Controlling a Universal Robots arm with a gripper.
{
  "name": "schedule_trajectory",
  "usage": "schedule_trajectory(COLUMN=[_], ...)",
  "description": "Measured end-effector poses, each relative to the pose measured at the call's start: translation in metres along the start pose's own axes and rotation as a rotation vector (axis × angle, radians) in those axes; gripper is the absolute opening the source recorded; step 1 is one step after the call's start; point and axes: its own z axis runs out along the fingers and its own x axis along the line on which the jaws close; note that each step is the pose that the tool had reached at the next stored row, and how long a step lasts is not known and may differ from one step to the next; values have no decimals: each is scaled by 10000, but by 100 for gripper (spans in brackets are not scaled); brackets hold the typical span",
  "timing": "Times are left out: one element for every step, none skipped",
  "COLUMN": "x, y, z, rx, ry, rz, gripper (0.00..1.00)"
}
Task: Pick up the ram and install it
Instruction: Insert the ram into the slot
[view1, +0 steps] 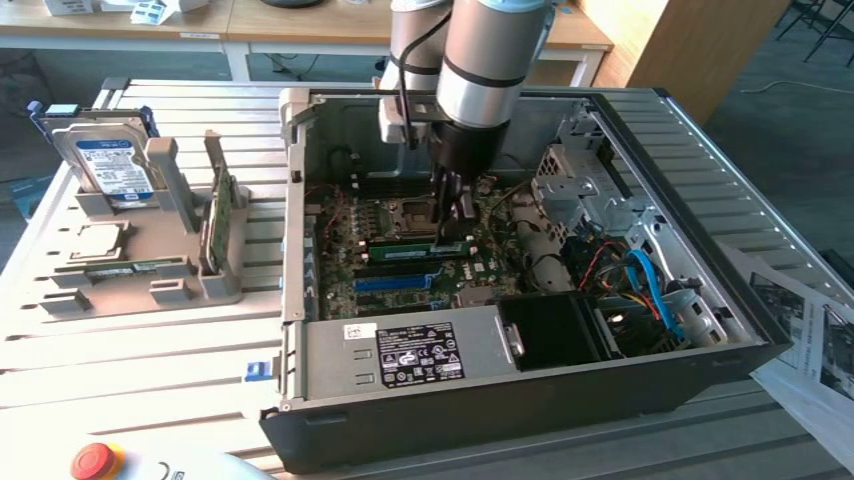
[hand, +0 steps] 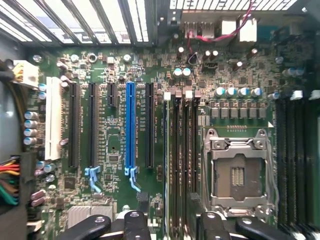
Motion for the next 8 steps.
schedule_trajectory(x=[0,0,0,0,0,0,0,0], y=[1,2,3,4,5,6,7,8], z=[-36,-66,-99,-133,-170,-209,-252,-292], rx=[0,0,0,0,0,0,0,0], ry=[2,0,1,1,0,1,1,1], rz=[0,0,0,0,0,0,0,0], gripper=[43,43,43,43,43,43,43,43])
